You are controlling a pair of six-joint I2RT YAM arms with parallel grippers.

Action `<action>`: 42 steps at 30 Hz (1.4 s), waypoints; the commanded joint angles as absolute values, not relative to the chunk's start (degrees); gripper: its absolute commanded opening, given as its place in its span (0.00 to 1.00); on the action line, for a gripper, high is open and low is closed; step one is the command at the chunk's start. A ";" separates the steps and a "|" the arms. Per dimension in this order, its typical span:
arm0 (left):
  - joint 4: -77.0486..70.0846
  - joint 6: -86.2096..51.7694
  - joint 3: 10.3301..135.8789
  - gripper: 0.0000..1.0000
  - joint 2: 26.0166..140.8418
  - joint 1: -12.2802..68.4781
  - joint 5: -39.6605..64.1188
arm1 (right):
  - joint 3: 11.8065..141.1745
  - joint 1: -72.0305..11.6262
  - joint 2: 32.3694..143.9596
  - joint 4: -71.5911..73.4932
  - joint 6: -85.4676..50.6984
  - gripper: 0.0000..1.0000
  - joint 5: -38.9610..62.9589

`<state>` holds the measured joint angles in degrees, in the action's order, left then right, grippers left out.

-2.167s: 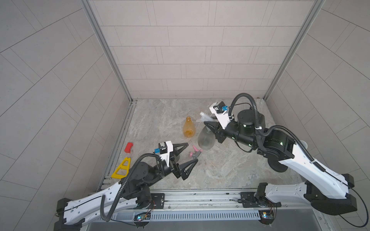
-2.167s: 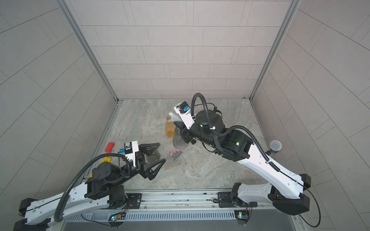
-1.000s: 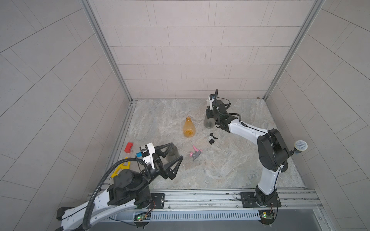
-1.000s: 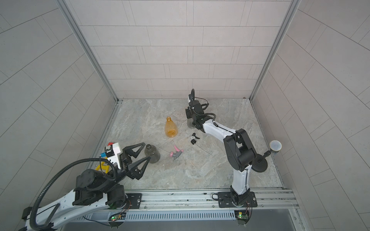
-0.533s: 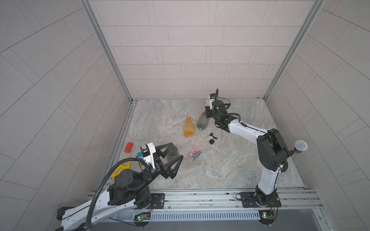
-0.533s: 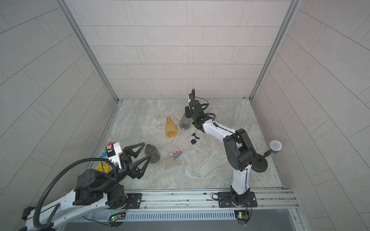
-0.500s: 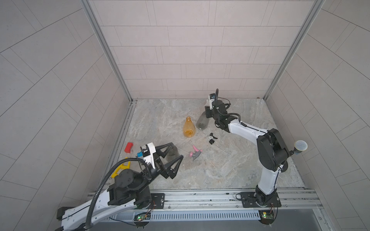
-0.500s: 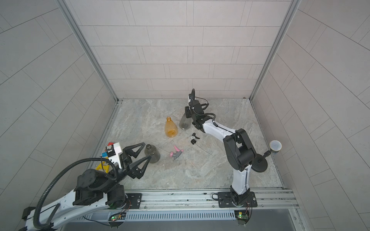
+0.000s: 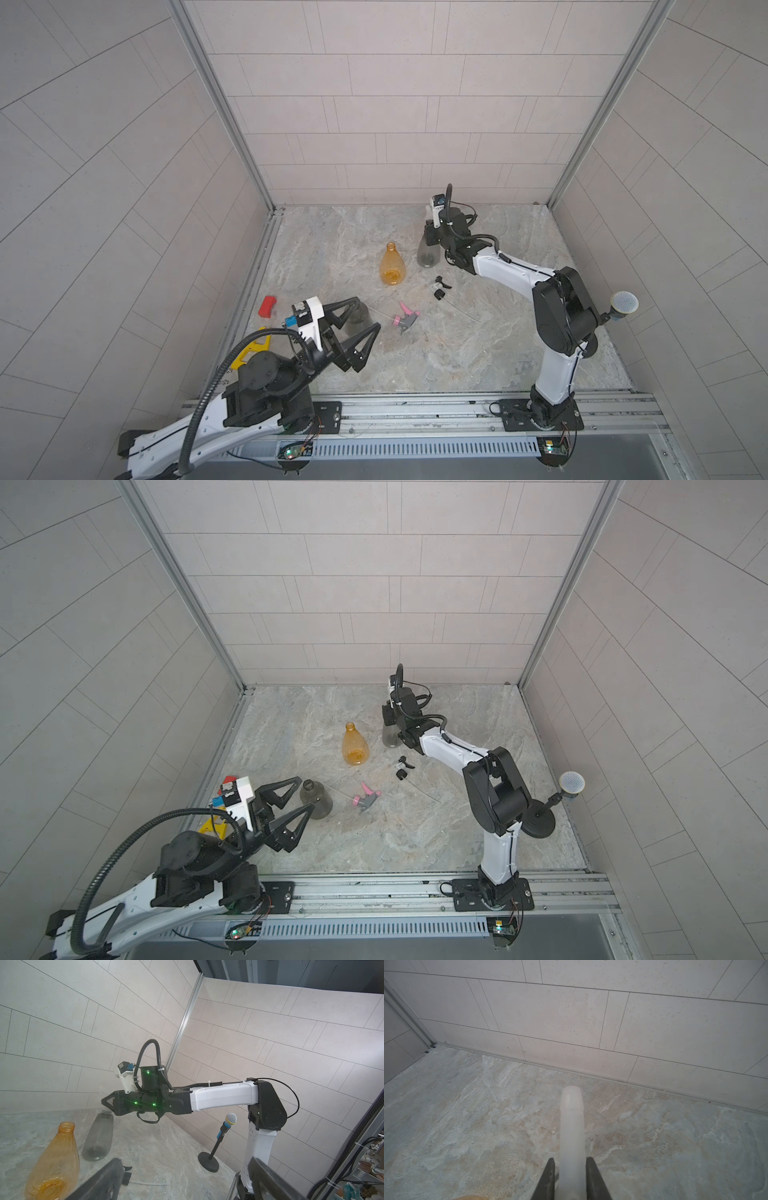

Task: Attach spray nozzles to spray bottles
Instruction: Place the spray bottle at the center of the board.

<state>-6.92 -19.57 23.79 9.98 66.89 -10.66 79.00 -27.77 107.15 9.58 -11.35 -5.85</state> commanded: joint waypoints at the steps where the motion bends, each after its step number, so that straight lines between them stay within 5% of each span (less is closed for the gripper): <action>1: -7.34 -19.14 23.38 1.00 9.14 66.87 -11.17 | 81.07 -28.55 108.28 7.29 -10.05 0.07 -6.06; 3: -7.36 -19.13 23.38 1.00 8.97 66.83 -11.25 | 81.94 -28.52 108.28 5.87 -9.42 0.00 -6.26; 13: -7.41 -19.14 23.29 1.00 8.88 66.86 -11.25 | 84.26 -28.46 109.16 1.39 -8.01 0.00 -8.44; 19: -7.19 -19.24 23.37 1.00 8.44 66.88 -11.16 | 82.69 -28.19 108.55 3.35 -10.08 0.37 -7.75; 42: -7.29 -19.27 23.20 1.00 8.53 66.88 -11.07 | 78.68 -27.77 104.52 6.62 -12.79 0.50 -5.28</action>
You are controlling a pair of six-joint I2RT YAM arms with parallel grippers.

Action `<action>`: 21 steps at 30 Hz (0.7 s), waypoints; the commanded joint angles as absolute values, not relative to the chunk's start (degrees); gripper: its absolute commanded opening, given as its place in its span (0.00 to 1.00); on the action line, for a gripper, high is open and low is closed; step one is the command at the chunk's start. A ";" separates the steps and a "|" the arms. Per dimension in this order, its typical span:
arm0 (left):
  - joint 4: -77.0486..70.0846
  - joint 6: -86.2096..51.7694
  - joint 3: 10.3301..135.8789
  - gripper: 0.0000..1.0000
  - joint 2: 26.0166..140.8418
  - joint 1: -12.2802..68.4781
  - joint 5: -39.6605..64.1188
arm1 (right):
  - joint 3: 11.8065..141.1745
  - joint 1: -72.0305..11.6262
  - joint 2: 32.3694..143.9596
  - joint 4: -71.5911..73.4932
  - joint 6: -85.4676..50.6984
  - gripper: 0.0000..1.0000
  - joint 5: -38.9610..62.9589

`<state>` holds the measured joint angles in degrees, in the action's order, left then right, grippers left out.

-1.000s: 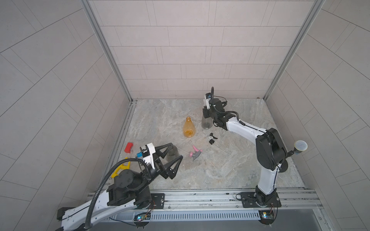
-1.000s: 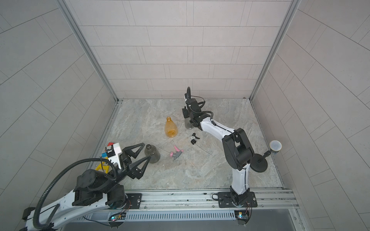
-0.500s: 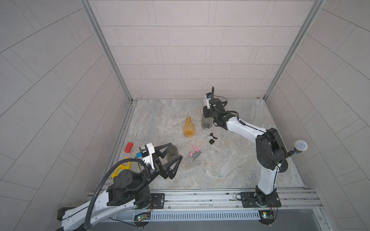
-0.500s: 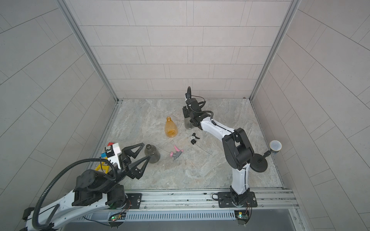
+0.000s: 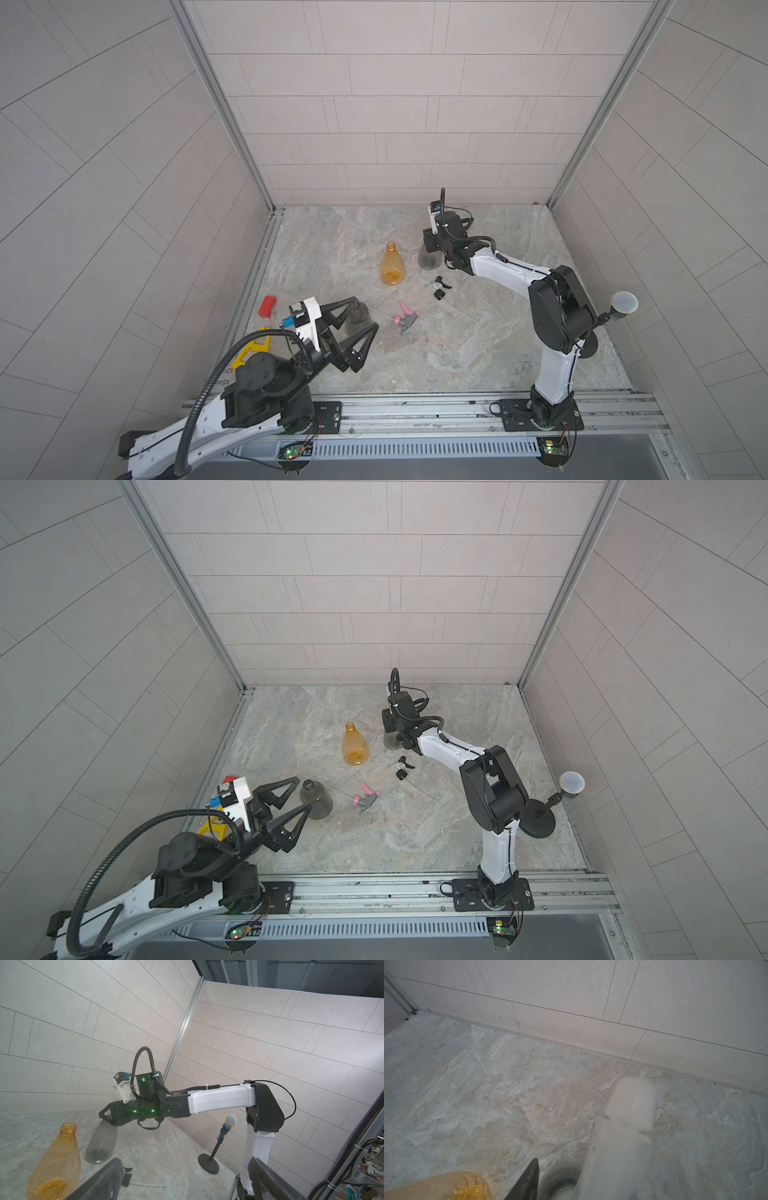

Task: Attach spray nozzles to spray bottles
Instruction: Place the spray bottle at the center of the board, then pick up the spray bottle from the center of the board.

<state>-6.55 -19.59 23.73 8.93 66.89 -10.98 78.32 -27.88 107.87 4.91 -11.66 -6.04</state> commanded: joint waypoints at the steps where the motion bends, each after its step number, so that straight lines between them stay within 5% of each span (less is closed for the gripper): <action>1: -7.18 -19.33 23.20 1.00 8.48 66.88 -11.07 | 78.90 -27.71 104.54 6.46 -12.92 0.51 -5.25; 14: -7.11 -19.15 23.55 1.00 8.17 66.88 -11.52 | 80.42 -27.77 97.34 5.12 -12.32 0.71 -5.28; 21: -6.81 -19.11 24.06 1.00 8.37 66.88 -11.84 | 81.12 -28.70 92.66 0.92 -12.03 0.72 0.16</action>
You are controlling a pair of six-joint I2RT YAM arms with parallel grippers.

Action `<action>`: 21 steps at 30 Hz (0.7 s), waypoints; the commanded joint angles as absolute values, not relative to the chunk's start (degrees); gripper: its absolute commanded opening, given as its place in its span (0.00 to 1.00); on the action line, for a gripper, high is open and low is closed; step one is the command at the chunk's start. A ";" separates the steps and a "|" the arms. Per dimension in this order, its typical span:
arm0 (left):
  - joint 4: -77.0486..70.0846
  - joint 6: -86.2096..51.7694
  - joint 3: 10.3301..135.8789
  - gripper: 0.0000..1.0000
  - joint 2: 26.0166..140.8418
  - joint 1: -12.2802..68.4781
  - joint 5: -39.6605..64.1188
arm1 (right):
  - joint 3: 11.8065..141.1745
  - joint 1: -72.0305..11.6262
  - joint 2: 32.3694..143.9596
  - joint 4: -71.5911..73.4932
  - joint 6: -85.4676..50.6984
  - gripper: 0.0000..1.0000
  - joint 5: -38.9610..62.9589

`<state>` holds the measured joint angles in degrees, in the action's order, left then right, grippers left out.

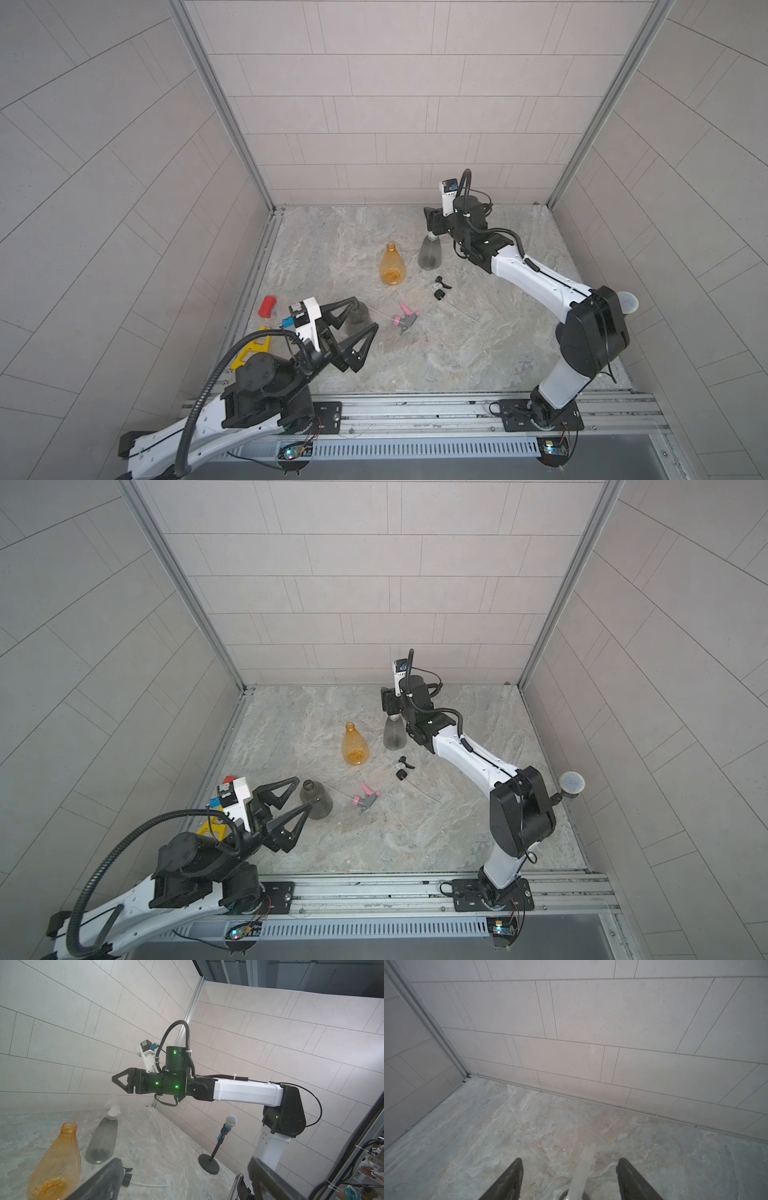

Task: Attach spray nozzles to spray bottles
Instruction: Pick up the spray bottle from the center of the board.

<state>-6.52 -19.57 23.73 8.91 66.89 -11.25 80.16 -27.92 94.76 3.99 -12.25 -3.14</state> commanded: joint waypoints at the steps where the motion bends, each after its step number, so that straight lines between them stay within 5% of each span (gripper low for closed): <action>1: -6.59 -19.16 24.29 1.00 8.20 66.86 -12.03 | 81.21 -29.23 91.96 -0.32 -12.02 0.72 2.59; 11: -6.26 -19.59 24.53 1.00 8.17 66.86 -12.75 | 82.64 -42.35 94.20 -15.87 -10.59 0.80 4.27; 21: -5.15 -19.93 24.70 1.00 7.40 66.88 -12.81 | 86.24 -42.42 104.31 -11.54 -12.56 0.79 3.18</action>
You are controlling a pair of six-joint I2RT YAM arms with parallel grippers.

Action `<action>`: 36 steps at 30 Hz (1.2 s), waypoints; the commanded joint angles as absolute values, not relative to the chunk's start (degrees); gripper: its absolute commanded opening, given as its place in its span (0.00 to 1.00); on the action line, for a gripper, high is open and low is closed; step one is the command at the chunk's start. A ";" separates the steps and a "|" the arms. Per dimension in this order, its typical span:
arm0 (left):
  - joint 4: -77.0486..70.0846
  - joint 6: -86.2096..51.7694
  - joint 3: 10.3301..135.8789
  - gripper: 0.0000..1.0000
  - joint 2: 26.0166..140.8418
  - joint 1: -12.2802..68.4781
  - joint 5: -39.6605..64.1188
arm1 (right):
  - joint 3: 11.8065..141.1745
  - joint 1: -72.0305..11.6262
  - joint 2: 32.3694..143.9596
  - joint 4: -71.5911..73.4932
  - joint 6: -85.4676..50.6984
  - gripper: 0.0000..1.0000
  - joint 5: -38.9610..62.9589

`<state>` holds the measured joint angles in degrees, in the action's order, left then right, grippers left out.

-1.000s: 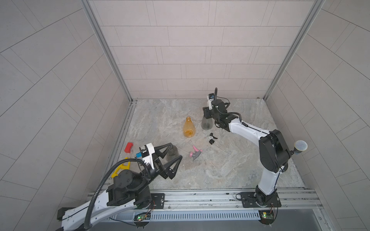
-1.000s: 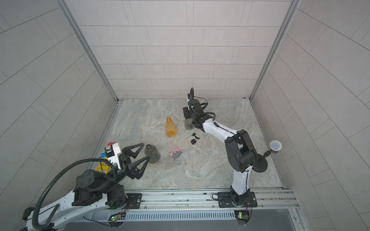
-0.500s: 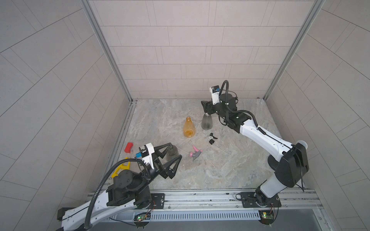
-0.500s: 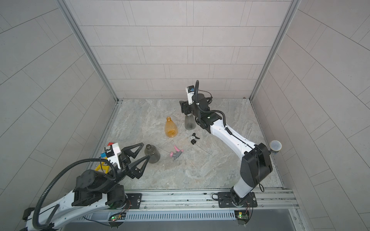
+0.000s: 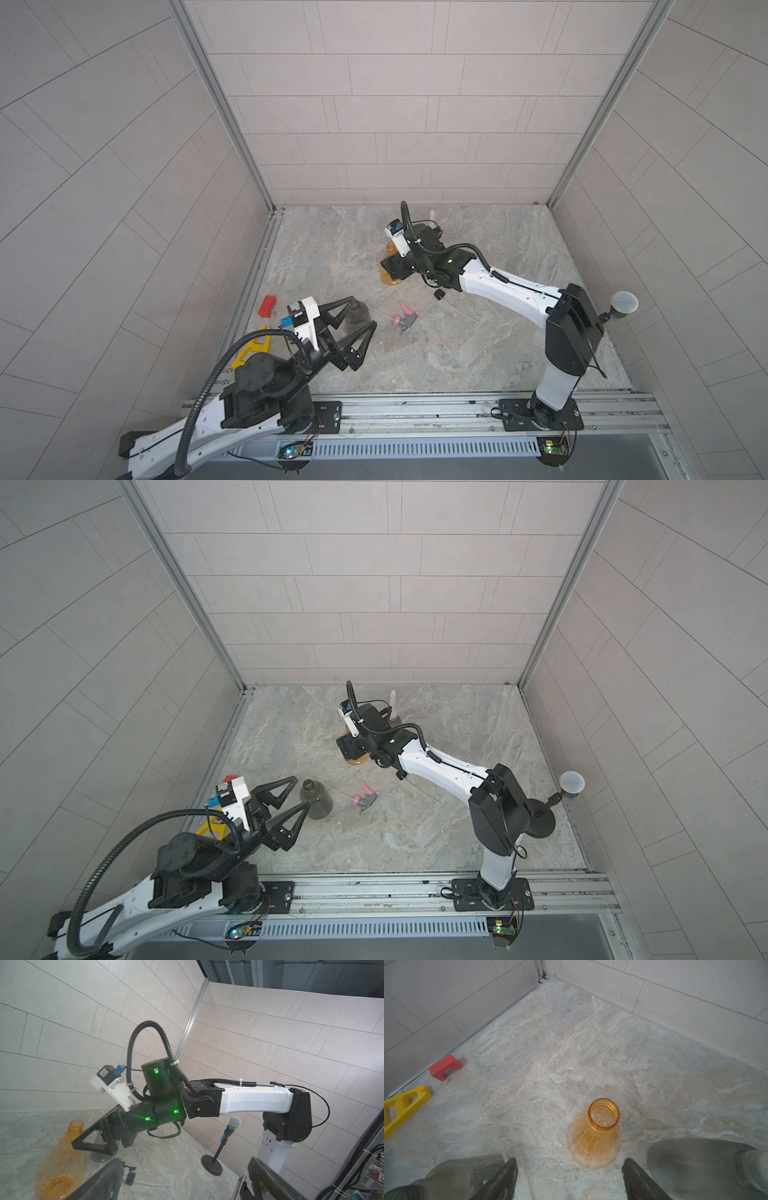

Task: Attach spray nozzles to spray bottles
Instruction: Pick up the spray bottle from the center of the board.

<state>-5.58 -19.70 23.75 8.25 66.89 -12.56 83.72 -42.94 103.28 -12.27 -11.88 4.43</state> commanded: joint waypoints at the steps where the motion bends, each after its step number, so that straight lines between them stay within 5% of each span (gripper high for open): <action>1: -5.01 -20.01 24.70 1.00 7.31 66.88 -12.83 | 87.00 -42.09 105.26 -11.10 -12.63 0.77 3.33; 24: -4.90 -19.75 24.26 1.00 7.03 66.88 -12.83 | 92.77 -40.96 111.22 -11.76 -11.03 0.22 1.63; 36: -3.31 -19.39 26.41 1.00 9.38 66.87 -12.78 | 86.94 -41.43 92.54 -19.75 -10.90 0.11 -0.20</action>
